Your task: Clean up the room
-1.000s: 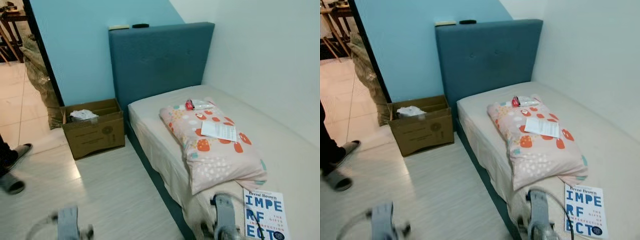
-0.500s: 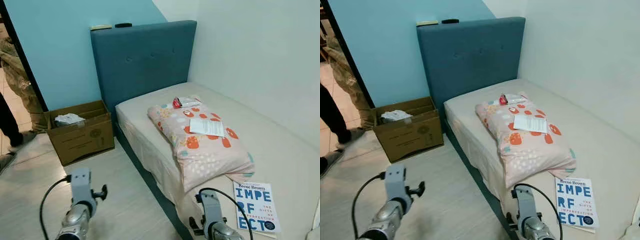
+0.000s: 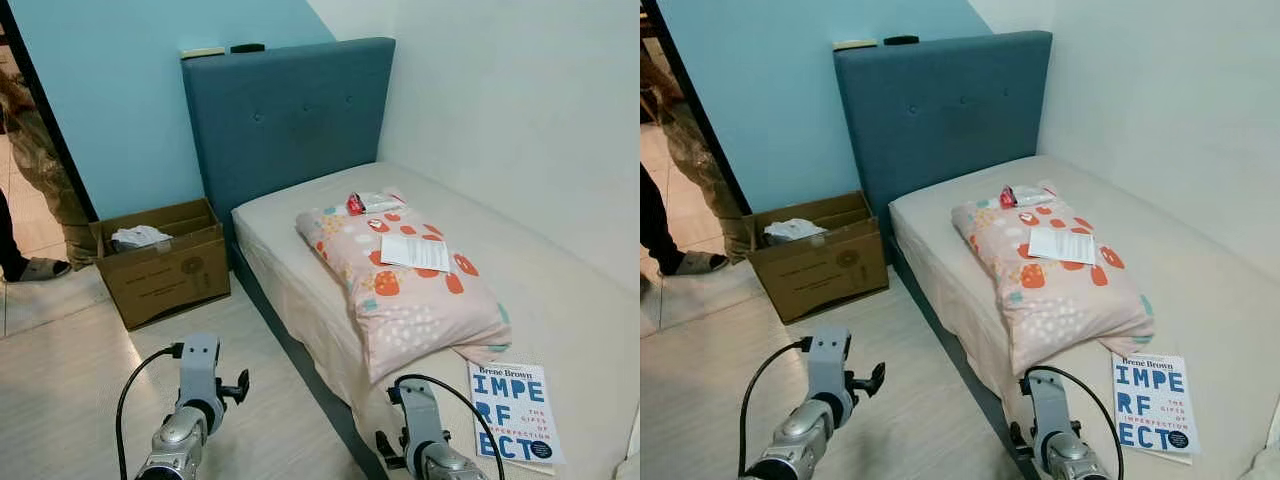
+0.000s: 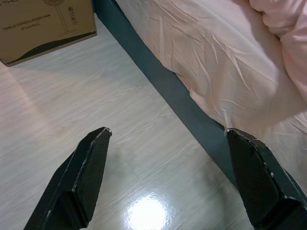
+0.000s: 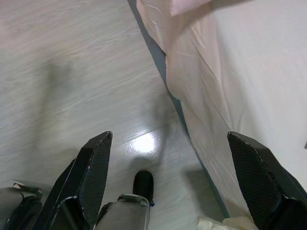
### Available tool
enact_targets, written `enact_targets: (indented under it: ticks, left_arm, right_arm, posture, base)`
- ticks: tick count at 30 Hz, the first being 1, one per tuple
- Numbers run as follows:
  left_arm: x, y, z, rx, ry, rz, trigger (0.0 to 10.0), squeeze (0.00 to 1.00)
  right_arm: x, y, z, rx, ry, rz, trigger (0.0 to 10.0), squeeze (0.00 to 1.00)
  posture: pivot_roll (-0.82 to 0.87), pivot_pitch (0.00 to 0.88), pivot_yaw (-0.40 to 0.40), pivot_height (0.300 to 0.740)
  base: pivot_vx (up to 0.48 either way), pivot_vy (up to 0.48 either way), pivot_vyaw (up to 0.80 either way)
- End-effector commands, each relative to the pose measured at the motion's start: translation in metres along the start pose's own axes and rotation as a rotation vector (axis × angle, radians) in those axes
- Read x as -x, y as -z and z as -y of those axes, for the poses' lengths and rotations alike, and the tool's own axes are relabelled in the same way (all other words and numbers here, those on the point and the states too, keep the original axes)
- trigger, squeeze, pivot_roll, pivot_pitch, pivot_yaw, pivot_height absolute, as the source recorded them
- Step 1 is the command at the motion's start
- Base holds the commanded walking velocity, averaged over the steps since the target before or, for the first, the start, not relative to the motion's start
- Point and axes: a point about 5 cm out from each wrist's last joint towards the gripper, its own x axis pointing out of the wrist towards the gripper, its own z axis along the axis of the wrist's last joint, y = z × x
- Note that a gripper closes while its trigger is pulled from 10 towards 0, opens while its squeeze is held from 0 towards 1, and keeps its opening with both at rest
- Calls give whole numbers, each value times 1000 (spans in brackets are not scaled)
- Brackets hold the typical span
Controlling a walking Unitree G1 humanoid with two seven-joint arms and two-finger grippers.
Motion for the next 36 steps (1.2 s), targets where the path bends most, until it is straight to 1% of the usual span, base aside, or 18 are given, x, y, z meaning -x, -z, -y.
enact_targets:
  ticks: [1, 3, 6, 8, 18, 25, 36]
  left_arm:
    - [0, 1, -1, -5, 9, -23, 10000, 0]
    - [0, 2, -1, -9, 11, -23, 10000, 0]
    - [0, 3, -1, -13, 17, -39, 10000, 0]
    - [0, 3, -1, -14, 25, -46, 10000, 0]
    - [0, 4, 2, -23, 47, -44, 10000, 0]
    - [0, 4, 4, -42, 68, -54, 10000, 0]
    - [-2, 2, 5, -32, 71, -48, 10000, 0]
  right_arm:
    - [0, 2, -3, 12, -12, 1, 10000, 0]
    - [0, 2, -3, 13, -15, 2, 10000, 0]
    - [0, 2, -6, 15, -52, 11, 10000, 0]
    - [0, 2, -9, 20, -77, 11, 10000, 0]
    - [0, 5, -10, 19, -86, 2, 10000, 0]
    - [1, 7, -9, -12, -76, -3, 10000, 0]
    - [0, 4, -7, -10, -69, -2, 10000, 0]
  posture:
    - [7, 11, -38, 726]
    - [7, 11, -38, 726]
    - [14, 0, -36, 726]
    - [17, 0, -36, 726]
    - [21, 0, -27, 726]
    - [10, 0, -17, 726]
    - [12, 5, -23, 726]
  base:
    - [0, 0, 0]
    - [0, 0, 0]
    - [0, 0, 0]
    - [0, 0, 706]
    - [0, 0, 789]
    - [0, 0, 0]
    - [296, 0, 0]
